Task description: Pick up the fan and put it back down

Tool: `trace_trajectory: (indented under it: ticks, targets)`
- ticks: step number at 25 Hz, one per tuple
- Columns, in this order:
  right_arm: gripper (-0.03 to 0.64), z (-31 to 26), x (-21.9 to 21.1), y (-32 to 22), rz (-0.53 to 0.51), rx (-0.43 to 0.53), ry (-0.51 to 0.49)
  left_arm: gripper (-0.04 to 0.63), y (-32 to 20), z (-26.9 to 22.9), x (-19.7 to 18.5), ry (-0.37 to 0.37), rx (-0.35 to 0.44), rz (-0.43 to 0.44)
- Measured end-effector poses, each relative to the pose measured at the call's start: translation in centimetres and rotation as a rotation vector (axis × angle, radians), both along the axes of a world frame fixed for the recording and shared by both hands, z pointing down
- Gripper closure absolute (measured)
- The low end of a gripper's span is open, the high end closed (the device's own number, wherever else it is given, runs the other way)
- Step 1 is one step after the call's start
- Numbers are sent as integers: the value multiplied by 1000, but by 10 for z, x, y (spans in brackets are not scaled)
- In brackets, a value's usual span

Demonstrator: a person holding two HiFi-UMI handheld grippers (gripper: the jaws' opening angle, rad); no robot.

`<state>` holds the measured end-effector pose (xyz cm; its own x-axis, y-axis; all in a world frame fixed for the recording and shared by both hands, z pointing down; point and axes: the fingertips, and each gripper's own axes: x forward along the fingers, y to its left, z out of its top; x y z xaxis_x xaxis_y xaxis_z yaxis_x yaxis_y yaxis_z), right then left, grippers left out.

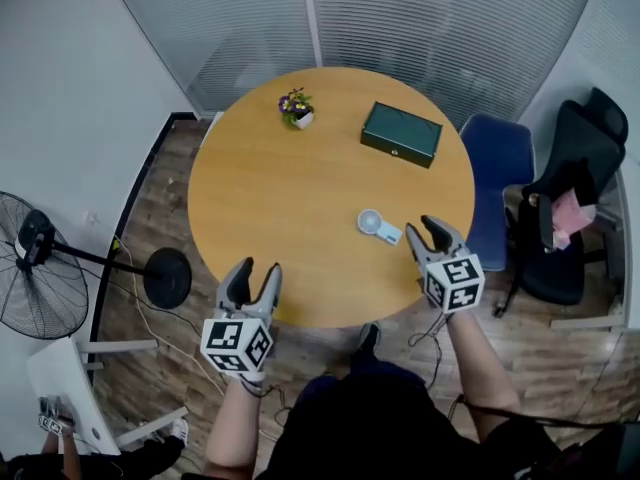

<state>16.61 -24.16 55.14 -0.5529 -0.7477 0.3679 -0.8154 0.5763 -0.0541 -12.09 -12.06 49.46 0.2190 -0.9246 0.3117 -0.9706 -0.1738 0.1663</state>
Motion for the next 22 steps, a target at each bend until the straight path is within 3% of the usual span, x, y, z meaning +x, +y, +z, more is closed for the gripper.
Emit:
trace_trajectory:
  ticks: [6, 13, 18, 22]
  targets:
    - [446, 90, -12, -35, -145, -196, 99, 377, -21, 19, 3, -5, -42, -30]
    - [426, 175, -35, -41, -289, -254, 385, 377, -45, 50, -17, 20, -98, -16]
    - [374, 215, -44, -46, -312, -343, 468, 377, -68, 54, -29, 33, -111, 55]
    - [354, 236, -53, -53, -327, -386, 508, 377, -76, 56, -49, 38, -118, 59]
